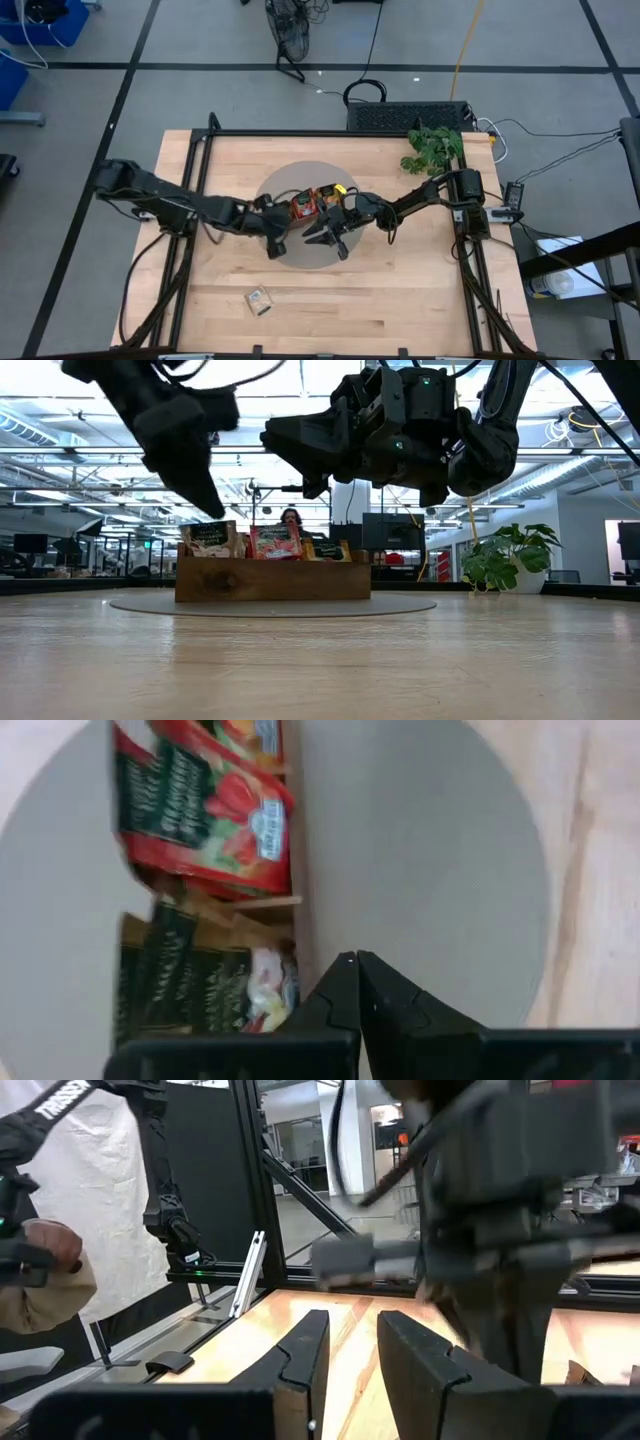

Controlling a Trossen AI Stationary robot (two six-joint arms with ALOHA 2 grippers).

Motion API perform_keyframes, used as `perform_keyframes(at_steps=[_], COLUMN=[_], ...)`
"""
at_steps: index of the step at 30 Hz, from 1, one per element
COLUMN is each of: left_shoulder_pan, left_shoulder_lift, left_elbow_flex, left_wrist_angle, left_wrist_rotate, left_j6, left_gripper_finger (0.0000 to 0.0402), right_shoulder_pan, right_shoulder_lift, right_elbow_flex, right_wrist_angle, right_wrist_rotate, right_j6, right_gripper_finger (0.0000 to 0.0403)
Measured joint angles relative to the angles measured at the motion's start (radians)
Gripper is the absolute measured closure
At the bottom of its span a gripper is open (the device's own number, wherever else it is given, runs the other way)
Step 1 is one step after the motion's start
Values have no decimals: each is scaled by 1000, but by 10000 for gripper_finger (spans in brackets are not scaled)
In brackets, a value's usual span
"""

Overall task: Pick & Place Tea
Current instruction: Put the brown tea bag into the wooden organizer

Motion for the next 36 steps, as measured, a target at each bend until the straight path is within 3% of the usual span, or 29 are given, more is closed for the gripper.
perform_keyframes(at_steps=[8, 26, 36], left_shoulder_pan=[31, 76, 82], left_shoulder_lift=[173, 186, 283], left_elbow_flex=[91, 92, 96], left_wrist_angle=[-147, -161, -138], left_wrist_rotate=[-2, 2, -3], left_j6=[-22, -55, -75], left_gripper_finger=[399, 401, 401], right_shoulder_pan=[0, 0, 1], right_shoulder_lift=[0, 0, 0], right_elbow_flex=[0, 0, 0], right_wrist_angle=[0, -8, -10], right_wrist_rotate=[0, 0, 0], right_j6=[5, 7, 7], right_gripper_finger=[328, 328, 328])
